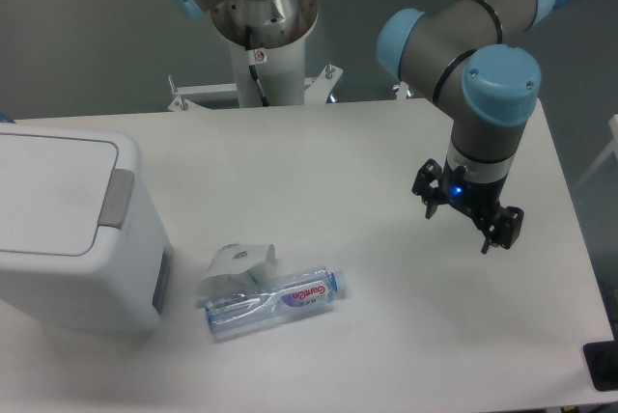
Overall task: Open the trash can
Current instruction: 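Raise the gripper and begin moving it toward the white trash can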
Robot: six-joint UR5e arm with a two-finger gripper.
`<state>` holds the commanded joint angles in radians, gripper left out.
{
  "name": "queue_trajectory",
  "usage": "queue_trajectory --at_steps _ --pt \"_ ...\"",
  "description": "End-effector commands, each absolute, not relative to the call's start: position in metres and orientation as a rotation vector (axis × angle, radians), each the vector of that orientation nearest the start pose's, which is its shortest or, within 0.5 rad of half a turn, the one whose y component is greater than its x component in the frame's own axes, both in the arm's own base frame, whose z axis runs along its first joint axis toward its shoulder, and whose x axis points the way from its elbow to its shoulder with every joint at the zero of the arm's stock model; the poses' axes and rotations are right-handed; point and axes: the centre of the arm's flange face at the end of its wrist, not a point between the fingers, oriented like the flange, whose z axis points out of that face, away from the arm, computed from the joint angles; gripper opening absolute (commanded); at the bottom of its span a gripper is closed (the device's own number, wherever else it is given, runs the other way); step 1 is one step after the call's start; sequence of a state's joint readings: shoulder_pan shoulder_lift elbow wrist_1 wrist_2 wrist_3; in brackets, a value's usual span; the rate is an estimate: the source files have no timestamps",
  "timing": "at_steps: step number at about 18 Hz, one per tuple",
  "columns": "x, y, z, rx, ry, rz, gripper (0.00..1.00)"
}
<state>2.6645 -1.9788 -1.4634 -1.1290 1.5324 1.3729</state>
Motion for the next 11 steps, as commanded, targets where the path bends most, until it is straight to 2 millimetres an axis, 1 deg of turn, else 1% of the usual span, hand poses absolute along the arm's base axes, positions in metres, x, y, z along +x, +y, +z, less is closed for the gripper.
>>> queue_trajectory --at_steps 4,5,7,9,11 --pt "-0.516 0.427 0.354 -3.011 0.442 0.188 1.0" --pt "-0.515 0.431 0.357 -2.993 0.444 0.185 1.0" --pt "-0.51 0.437 0.354 -2.947 0.448 0.154 1.0" --pt "-0.509 0.439 0.355 -2.926 0.427 0.139 1.0" --pt "-0.503 0.443 0.358 -2.93 0.362 0.133 1.0"
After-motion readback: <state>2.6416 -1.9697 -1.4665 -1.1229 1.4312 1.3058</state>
